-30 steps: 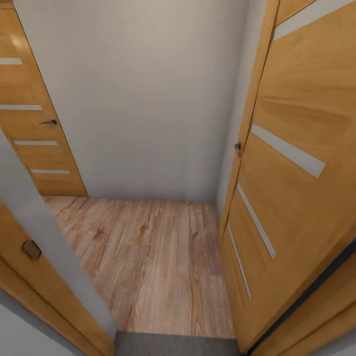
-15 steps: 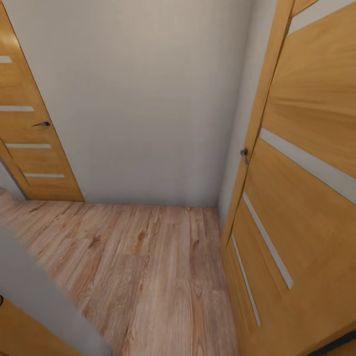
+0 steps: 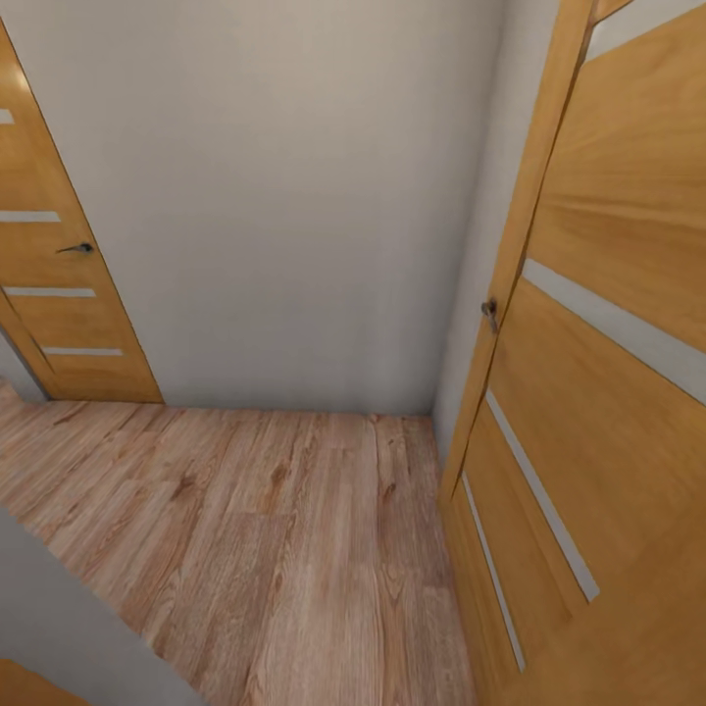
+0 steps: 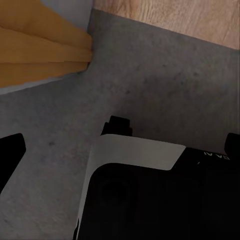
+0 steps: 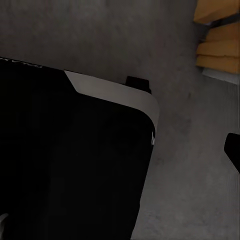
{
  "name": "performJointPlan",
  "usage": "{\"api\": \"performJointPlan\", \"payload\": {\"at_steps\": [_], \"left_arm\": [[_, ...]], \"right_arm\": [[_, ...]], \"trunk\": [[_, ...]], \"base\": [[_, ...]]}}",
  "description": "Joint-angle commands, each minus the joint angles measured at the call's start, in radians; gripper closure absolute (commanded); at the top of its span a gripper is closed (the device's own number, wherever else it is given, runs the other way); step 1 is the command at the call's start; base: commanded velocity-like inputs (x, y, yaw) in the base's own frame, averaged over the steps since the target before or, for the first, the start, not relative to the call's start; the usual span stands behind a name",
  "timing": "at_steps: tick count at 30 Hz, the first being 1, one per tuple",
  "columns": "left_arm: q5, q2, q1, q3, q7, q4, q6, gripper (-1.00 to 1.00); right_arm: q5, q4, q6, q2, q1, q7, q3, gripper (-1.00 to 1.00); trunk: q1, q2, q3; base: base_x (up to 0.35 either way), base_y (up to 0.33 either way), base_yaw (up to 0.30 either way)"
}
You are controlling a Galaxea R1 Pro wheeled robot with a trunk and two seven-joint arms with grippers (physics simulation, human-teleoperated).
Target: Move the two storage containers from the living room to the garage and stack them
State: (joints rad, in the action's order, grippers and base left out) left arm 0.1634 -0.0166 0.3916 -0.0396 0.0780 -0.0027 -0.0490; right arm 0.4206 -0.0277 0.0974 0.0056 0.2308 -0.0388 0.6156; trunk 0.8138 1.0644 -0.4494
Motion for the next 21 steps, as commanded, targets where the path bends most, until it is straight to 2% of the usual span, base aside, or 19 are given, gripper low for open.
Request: {"api": "performJointPlan", "payload": {"at_steps": [1,21], "left_arm": [[0.005,0.0,0.001,-0.003,0.001,0.0,-0.003,-1.0],[0.007,-0.002,0.001,-0.004,0.002,0.0,-0.003,-1.0]], "right_arm": [[0.01,-0.003,0.005,0.001,0.001,-0.004,0.007,-1.0],[0.01,-0.003,0.005,0.001,0.001,-0.004,0.008,-1.0]], "trunk": [[0.0,0.001,-0.001],[0.0,0.001,-0.001]], "base": [[0.205,0.0,0.0],[0.311,0.0,0.0]]}}
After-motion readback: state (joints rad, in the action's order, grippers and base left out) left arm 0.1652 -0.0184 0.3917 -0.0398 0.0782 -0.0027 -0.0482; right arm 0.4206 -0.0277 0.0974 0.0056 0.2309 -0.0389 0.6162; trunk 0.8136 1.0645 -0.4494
